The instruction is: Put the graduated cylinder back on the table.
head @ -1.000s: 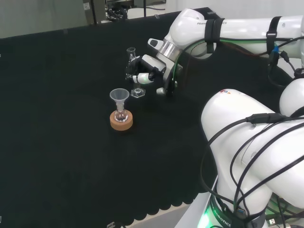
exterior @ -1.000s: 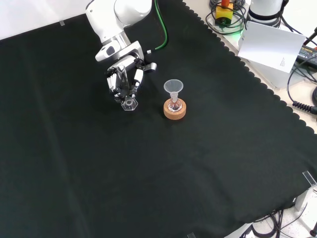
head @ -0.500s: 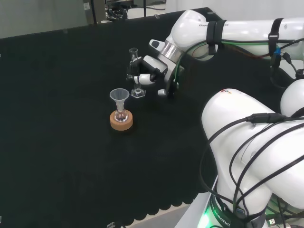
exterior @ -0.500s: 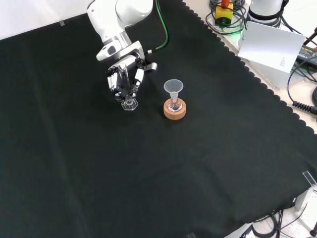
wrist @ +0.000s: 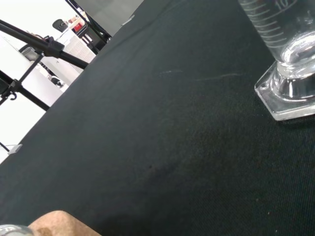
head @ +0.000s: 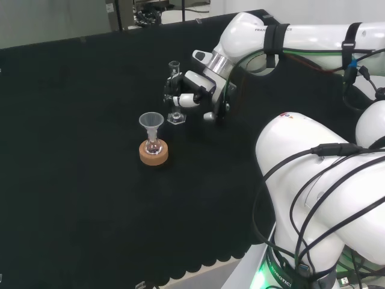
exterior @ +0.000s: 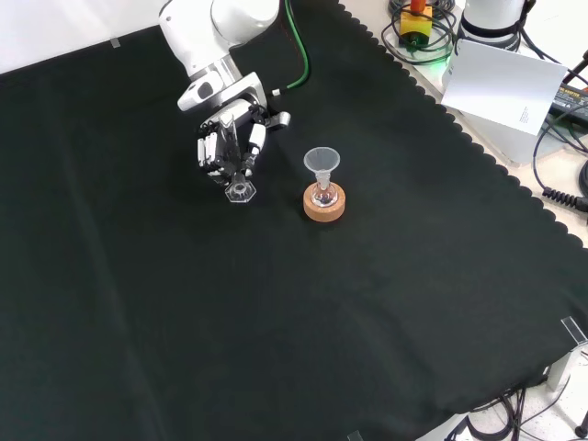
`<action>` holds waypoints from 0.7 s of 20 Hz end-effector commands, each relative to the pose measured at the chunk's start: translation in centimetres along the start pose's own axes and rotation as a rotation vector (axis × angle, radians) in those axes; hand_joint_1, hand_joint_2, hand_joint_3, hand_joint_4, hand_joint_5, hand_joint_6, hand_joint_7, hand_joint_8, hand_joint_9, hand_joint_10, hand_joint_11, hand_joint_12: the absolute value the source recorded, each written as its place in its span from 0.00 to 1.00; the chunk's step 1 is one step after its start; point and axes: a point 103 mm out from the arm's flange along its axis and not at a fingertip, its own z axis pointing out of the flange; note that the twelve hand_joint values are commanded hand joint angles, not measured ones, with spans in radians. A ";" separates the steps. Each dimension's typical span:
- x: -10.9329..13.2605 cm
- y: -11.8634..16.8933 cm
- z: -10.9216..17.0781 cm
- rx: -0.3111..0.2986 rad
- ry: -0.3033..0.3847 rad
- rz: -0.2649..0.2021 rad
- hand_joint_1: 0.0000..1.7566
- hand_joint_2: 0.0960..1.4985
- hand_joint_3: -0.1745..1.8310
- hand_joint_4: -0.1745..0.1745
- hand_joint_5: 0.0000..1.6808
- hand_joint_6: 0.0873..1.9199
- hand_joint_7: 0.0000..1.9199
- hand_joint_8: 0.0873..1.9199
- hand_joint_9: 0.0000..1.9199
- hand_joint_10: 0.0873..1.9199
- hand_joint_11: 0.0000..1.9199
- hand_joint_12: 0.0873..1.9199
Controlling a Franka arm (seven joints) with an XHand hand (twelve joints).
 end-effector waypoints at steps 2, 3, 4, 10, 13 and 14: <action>-0.1 -0.2 -0.2 -0.003 0.026 -0.001 0.57 0.75 0.04 0.47 0.47 0.44 0.41 0.28 0.62 0.00 0.39 0.57; -0.2 -0.3 -0.2 -0.005 0.027 -0.001 0.56 0.75 0.02 0.46 0.46 0.41 0.40 0.28 0.61 0.00 0.38 0.58; -0.2 -0.3 -0.3 -0.006 0.029 -0.001 0.55 0.75 0.01 0.45 0.46 0.39 0.40 0.28 0.60 0.00 0.36 0.59; -0.4 -0.4 -0.5 0.007 0.035 0.011 0.53 0.71 0.00 0.42 0.42 0.36 0.37 0.27 0.58 0.00 0.31 0.62; -0.5 -0.3 -0.3 0.008 0.033 0.012 0.52 0.71 0.00 0.42 0.42 0.36 0.37 0.27 0.57 0.00 0.30 0.62; -0.5 -0.3 -0.3 0.009 0.032 0.013 0.52 0.71 0.00 0.41 0.42 0.36 0.37 0.27 0.57 0.00 0.30 0.62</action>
